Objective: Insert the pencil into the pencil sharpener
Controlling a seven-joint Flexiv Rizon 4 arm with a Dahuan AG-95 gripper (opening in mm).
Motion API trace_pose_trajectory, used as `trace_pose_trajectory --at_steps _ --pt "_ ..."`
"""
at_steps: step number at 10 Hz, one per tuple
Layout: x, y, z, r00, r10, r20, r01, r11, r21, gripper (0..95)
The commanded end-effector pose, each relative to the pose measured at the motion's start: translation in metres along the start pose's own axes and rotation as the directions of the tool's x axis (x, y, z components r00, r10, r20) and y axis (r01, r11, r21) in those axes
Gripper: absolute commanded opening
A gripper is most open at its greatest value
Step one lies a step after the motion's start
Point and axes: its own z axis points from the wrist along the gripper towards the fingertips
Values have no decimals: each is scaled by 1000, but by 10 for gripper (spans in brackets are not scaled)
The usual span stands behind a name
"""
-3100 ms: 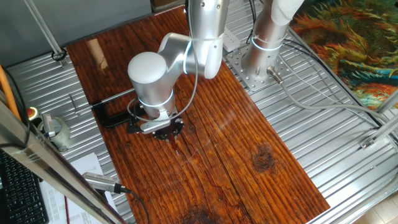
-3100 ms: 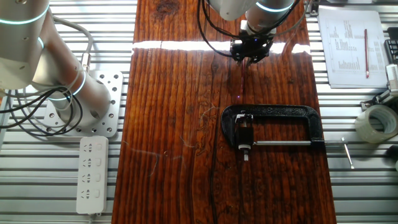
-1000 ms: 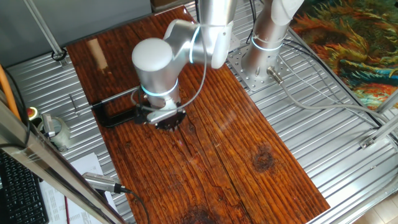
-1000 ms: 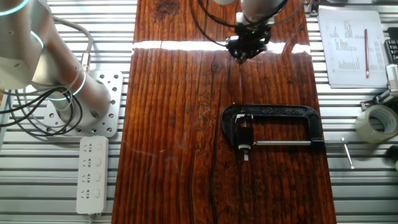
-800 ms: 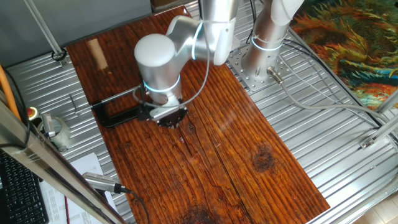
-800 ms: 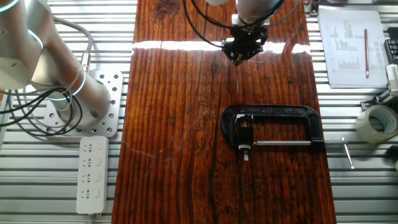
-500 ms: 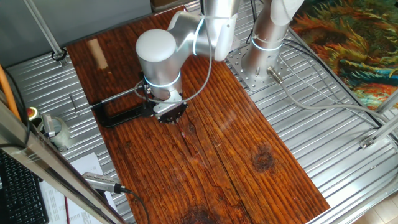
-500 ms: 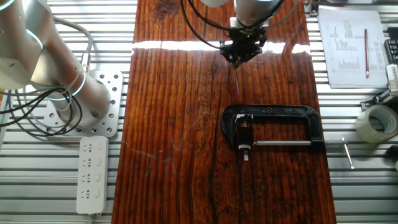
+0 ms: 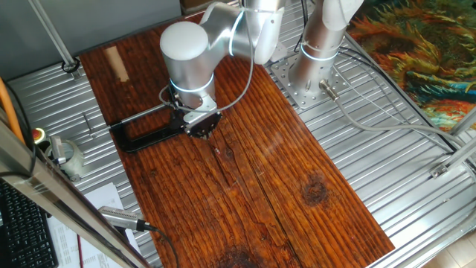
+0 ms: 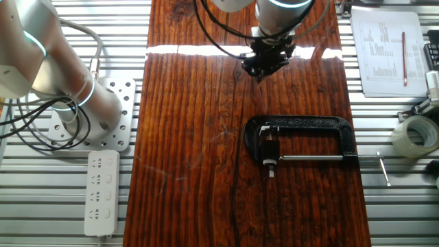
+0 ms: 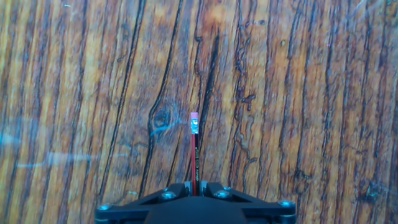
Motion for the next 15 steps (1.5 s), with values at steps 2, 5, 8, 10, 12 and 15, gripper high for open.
trace_pose_trajectory --at_steps 2,5,8,10,12,15 --pt "4 -1 6 1000 2 -8 -2 1000 0 0" --pt "11 0 8 1000 -3 -6 3 1000 0 0" --pt "17 1 8 1000 -7 -9 7 1000 0 0" --pt "20 2 8 1000 -5 -15 5 1000 -1 0" --pt "24 3 8 1000 3 -15 -3 1000 -1 0" --pt "29 3 11 1000 3 -9 -3 1000 0 0"
